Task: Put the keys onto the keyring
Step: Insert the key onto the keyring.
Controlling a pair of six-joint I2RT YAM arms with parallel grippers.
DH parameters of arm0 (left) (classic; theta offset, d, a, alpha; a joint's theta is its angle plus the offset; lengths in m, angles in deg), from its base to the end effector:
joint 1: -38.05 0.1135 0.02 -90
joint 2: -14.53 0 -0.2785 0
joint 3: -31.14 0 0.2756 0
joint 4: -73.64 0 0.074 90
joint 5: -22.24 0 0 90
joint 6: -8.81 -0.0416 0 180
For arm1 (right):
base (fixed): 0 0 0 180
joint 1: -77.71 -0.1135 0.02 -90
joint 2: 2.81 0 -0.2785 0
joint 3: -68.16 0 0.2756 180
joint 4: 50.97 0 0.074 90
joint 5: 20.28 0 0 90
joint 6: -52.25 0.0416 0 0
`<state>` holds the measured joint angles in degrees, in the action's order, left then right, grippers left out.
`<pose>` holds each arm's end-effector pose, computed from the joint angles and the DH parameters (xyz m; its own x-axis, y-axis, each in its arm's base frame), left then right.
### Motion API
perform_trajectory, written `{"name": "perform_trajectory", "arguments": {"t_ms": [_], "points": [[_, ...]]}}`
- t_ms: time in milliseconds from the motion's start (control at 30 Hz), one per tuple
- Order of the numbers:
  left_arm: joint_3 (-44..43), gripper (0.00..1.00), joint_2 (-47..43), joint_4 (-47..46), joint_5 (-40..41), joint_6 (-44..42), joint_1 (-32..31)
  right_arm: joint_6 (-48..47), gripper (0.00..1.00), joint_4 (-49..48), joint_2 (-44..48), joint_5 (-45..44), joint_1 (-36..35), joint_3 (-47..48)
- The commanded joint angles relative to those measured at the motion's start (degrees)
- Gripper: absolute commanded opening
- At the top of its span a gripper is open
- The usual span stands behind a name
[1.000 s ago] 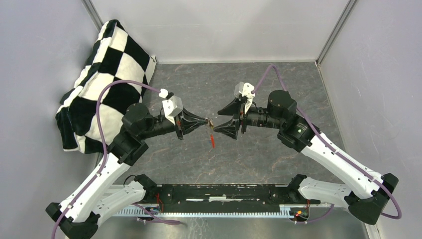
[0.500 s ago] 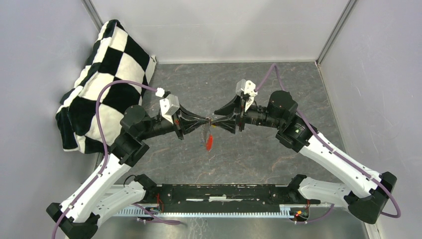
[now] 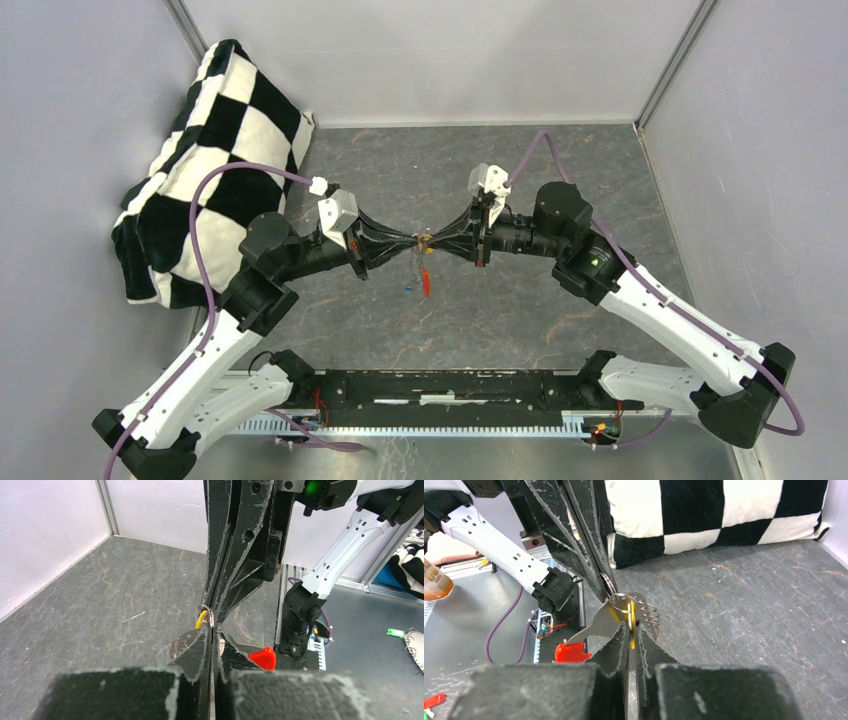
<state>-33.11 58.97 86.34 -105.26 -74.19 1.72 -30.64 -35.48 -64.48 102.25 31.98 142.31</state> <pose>0.1353 -0.1310 0.4151 -0.0176 -0.1071 -0.9941 0.9617 0.2702 -0.0461 0.1696 0.2060 0.4125 -0.1575 -0.0121 -0.9874 -0.9665 0.2071 0.1516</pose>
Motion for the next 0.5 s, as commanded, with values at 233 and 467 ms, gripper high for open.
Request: {"name": "perform_trajectory", "arguments": {"t_ms": [233, 467], "points": [[-1.04, 0.02, -1.20, -3.20, 0.60, -1.59, 0.21, -2.06, 0.01, 5.29, 2.01, 1.05, 0.01, 1.69], [-1.45, 0.02, -0.92, -3.20, 0.18, -1.95, 0.19, -0.93, 0.01, 4.86, 0.66, 5.87, 0.01, 1.25]]}}
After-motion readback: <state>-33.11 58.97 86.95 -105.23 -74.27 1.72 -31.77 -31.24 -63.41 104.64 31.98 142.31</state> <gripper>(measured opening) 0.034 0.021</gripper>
